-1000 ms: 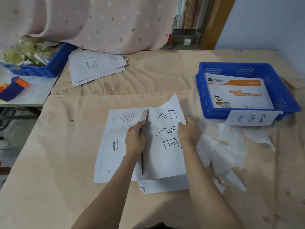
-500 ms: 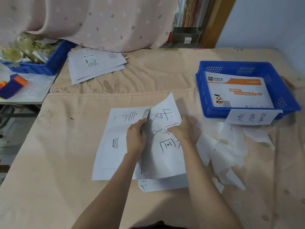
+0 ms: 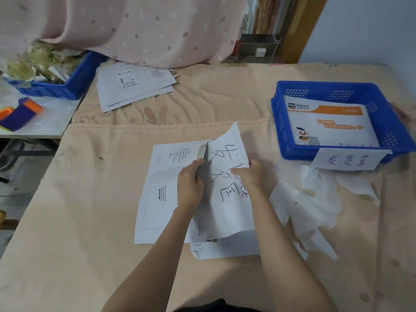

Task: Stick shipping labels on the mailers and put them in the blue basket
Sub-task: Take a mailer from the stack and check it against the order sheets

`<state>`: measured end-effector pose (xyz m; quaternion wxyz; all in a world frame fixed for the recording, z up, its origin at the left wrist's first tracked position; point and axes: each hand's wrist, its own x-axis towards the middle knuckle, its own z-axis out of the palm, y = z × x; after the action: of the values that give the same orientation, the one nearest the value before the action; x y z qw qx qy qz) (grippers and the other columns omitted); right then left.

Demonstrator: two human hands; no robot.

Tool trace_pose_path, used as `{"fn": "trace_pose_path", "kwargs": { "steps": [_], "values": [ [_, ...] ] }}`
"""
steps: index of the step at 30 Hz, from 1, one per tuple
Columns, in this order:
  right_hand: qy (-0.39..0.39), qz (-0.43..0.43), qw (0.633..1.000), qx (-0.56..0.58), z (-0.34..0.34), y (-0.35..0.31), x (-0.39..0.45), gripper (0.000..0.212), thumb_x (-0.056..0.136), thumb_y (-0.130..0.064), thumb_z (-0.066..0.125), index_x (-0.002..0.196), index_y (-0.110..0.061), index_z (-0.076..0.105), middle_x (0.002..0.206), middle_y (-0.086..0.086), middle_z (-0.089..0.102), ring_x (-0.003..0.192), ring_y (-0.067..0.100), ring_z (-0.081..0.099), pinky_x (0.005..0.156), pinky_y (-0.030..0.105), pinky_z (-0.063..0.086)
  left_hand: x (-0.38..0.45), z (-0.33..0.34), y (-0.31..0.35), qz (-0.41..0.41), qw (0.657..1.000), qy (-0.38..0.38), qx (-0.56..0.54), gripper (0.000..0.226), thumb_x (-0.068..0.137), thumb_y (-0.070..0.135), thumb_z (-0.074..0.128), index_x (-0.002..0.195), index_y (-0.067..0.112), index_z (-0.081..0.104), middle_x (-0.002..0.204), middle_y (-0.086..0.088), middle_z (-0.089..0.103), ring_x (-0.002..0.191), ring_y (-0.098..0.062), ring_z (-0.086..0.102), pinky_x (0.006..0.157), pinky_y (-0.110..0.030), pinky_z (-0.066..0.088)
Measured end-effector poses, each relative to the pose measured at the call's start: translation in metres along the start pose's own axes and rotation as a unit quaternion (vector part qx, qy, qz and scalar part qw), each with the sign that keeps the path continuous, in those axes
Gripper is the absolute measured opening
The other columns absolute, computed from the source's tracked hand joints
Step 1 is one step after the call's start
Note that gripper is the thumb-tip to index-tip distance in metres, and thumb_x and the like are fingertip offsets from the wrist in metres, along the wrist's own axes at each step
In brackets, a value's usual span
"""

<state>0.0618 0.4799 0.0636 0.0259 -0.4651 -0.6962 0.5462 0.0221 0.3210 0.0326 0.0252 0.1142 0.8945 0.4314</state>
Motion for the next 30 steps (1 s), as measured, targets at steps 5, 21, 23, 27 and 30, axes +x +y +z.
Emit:
{"fn": "trace_pose_path", "kwargs": {
  "steps": [5, 21, 23, 27, 30],
  "values": [
    [-0.034, 0.026, 0.999, 0.006, 0.004, 0.008, -0.004, 0.025, 0.070, -0.015, 0.078, 0.092, -0.012, 0.067, 0.085, 0.000, 0.070, 0.076, 0.020, 0.068, 0.064, 0.025, 0.052, 0.000, 0.003, 0.006, 0.002, 1.000, 0.000, -0.009, 0.058, 0.079, -0.016, 0.034, 0.120, 0.012, 0.064, 0.113, -0.004, 0.068, 0.108, -0.026, 0.058, 0.092, -0.020, 0.038],
    [-0.016, -0.034, 0.999, -0.035, -0.006, -0.001, 0.000, 0.046, 0.065, -0.002, 0.077, 0.107, -0.013, 0.061, 0.094, -0.001, 0.067, 0.086, 0.024, 0.065, 0.077, 0.035, 0.054, 0.003, -0.002, -0.004, 0.019, 0.998, -0.058, 0.014, 0.065, 0.076, -0.019, 0.034, 0.126, 0.013, 0.061, 0.129, -0.007, 0.061, 0.122, -0.027, 0.053, 0.107, -0.037, 0.039],
    [-0.011, -0.056, 0.997, -0.041, -0.006, 0.001, -0.004, 0.044, 0.068, -0.003, 0.076, 0.108, -0.013, 0.060, 0.095, -0.001, 0.066, 0.084, 0.023, 0.064, 0.075, 0.031, 0.053, 0.004, -0.003, -0.003, 0.016, 0.998, -0.066, 0.013, 0.066, 0.076, -0.018, 0.034, 0.127, 0.015, 0.060, 0.130, -0.007, 0.060, 0.122, -0.027, 0.053, 0.106, -0.036, 0.039],
    [-0.008, -0.079, 0.996, -0.046, -0.008, 0.003, -0.009, 0.039, 0.074, -0.007, 0.074, 0.108, -0.014, 0.058, 0.096, -0.003, 0.065, 0.075, 0.016, 0.058, 0.047, 0.005, 0.038, 0.007, -0.006, 0.004, 0.015, 0.997, -0.073, 0.002, 0.068, 0.074, -0.019, 0.033, 0.125, 0.016, 0.062, 0.124, -0.006, 0.064, 0.117, -0.026, 0.055, 0.098, -0.023, 0.038],
    [-0.014, -0.070, 0.997, -0.039, -0.006, 0.005, -0.006, 0.039, 0.074, -0.008, 0.075, 0.109, -0.012, 0.057, 0.101, 0.001, 0.068, 0.075, 0.015, 0.058, 0.044, 0.008, 0.036, 0.008, -0.007, 0.010, 0.014, 0.998, -0.067, -0.007, 0.065, 0.076, -0.019, 0.033, 0.121, 0.015, 0.064, 0.117, -0.010, 0.067, 0.110, -0.028, 0.058, 0.090, -0.022, 0.039]
  ]
}}
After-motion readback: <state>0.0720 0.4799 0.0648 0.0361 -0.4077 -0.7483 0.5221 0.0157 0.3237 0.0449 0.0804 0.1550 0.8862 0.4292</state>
